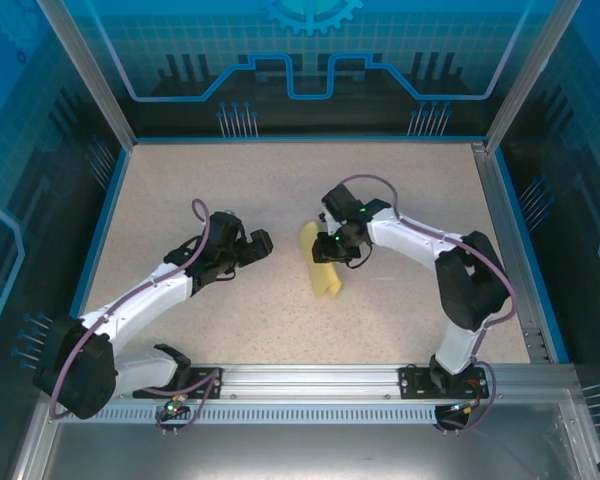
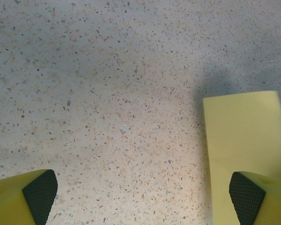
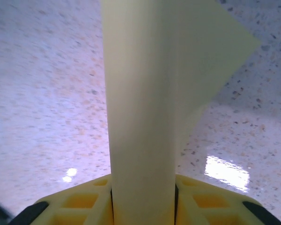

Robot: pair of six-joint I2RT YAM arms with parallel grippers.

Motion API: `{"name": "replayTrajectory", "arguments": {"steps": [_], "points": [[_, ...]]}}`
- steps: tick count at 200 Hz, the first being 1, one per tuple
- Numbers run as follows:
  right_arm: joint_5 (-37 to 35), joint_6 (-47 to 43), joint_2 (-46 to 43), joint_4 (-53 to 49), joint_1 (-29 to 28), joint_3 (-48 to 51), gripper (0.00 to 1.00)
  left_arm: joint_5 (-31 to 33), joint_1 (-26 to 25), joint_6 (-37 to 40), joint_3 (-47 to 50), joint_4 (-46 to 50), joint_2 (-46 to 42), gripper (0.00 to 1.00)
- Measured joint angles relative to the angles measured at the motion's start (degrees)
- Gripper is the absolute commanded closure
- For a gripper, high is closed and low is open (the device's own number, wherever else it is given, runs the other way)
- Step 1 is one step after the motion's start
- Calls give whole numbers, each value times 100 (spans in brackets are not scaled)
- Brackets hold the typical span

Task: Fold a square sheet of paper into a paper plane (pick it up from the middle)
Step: Fold the square sheet of paper in half at the center of the table.

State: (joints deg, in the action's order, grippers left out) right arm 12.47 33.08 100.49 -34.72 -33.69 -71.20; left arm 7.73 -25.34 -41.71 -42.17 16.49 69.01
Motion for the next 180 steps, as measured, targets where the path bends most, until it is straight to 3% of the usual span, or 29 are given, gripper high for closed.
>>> {"name": "replayTrajectory", "arguments": {"steps": [37,79,128,180], "points": [[1023,538,-330,1220,374,761,63,-120,0,2,-2,-9,7,1],[1263,1023,-192,2107,577,1589,59,-745,0,15,-111,-98,249,1],[975,848,-205,1862,612,1696,35,-1408,-13,125,-378,-304,732,1],[693,258,-238,1200,796,1556,29,-1665,-149,136,-472,-337,968,1]]}}
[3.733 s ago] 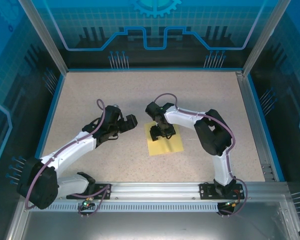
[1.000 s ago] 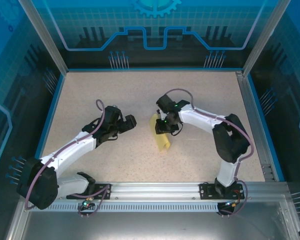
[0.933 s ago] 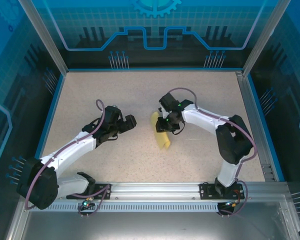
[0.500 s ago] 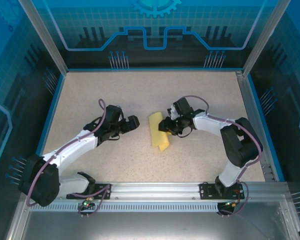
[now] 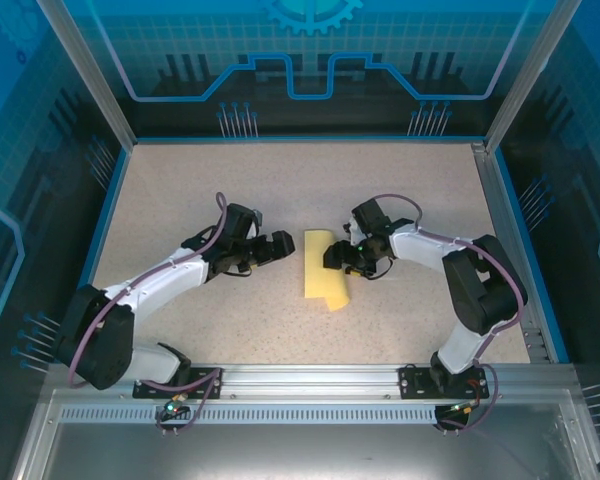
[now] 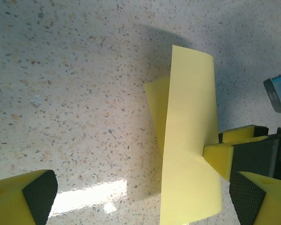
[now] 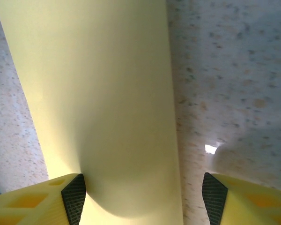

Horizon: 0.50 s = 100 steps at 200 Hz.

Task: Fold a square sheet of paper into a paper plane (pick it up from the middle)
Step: Fold the square sheet of paper in half at the center of the table.

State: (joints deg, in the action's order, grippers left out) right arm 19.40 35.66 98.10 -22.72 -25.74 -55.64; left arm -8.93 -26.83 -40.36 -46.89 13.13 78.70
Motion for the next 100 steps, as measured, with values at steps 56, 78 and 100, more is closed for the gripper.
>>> {"name": "replayTrajectory", "arguments": {"steps": [56,78,100], "points": [[-127,-658,2,-518,142,0,36,-74,-199,2,-212,-15,160,3],[125,-901,92,-555,190,-28,42,-101,-282,-2,-254,-50,249,3],[505,-984,271,-490,197,-35,49,-105,-321,-7,-258,-74,350,4]]}}
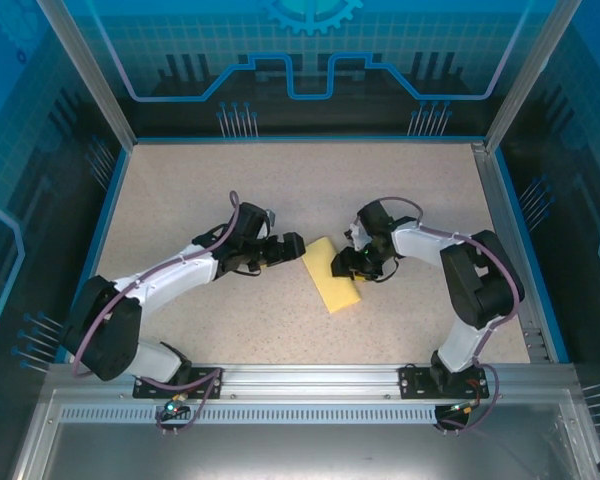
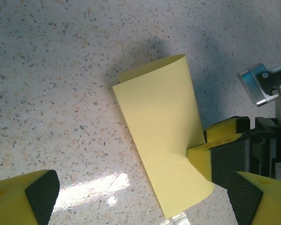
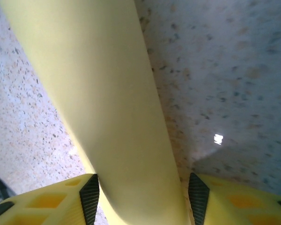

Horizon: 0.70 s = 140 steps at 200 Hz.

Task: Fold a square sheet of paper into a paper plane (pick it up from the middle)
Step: Fold the square sheet of paper in half at the center of the table.

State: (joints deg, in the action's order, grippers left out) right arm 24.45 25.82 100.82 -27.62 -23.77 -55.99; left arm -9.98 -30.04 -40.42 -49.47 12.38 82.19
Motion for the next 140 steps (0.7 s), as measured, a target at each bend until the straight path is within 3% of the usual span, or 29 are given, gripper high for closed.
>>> {"name": "replayTrajectory", "arguments": {"steps": [29,52,98,140], "points": [[286,-57,114,70,15,-2,62,4,-13,0,-50,20,63,4],[476,-4,125,162,20,-4,65,7,-13,0,-87,17,61,3],[881,553,24,737,20,55,68,175,-13,-2,-87,87,-50,2],[922,1672,-278,1849,-138,328,66,483,-13,-11,-87,160,-356,1]]}}
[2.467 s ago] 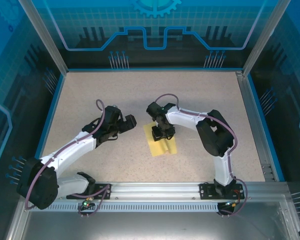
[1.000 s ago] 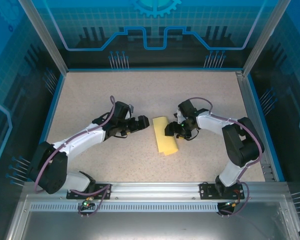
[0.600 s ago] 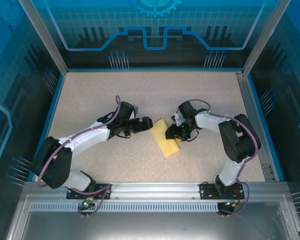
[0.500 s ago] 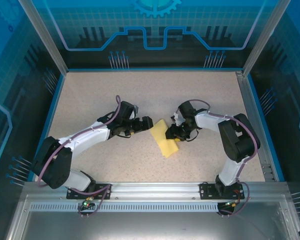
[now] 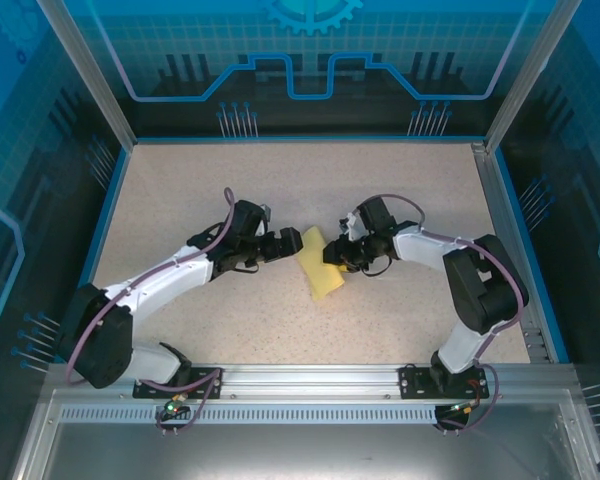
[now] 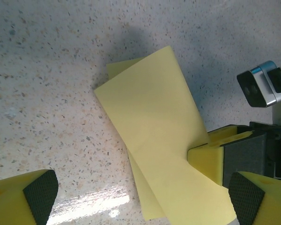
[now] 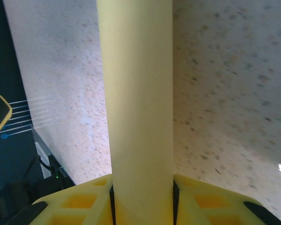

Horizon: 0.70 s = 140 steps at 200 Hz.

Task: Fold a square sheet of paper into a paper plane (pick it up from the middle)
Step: Fold the square sheet of paper in half at the center of the table.

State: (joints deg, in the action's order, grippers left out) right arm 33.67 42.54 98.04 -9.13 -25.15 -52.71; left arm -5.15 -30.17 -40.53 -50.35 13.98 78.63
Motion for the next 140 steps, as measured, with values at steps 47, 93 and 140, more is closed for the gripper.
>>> {"name": "replayTrajectory", "arguments": {"steps": [47,93,140], "points": [[-575,1309,2,1110,-597,483,63,177,0,-4,0,76,-92,1],[-1309,1676,-24,1054,-931,717,45,190,0,-4,2,74,-92,3],[-1569,702,-46,-179,-890,-125,39,190,0,-7,50,68,-92,6]]}}
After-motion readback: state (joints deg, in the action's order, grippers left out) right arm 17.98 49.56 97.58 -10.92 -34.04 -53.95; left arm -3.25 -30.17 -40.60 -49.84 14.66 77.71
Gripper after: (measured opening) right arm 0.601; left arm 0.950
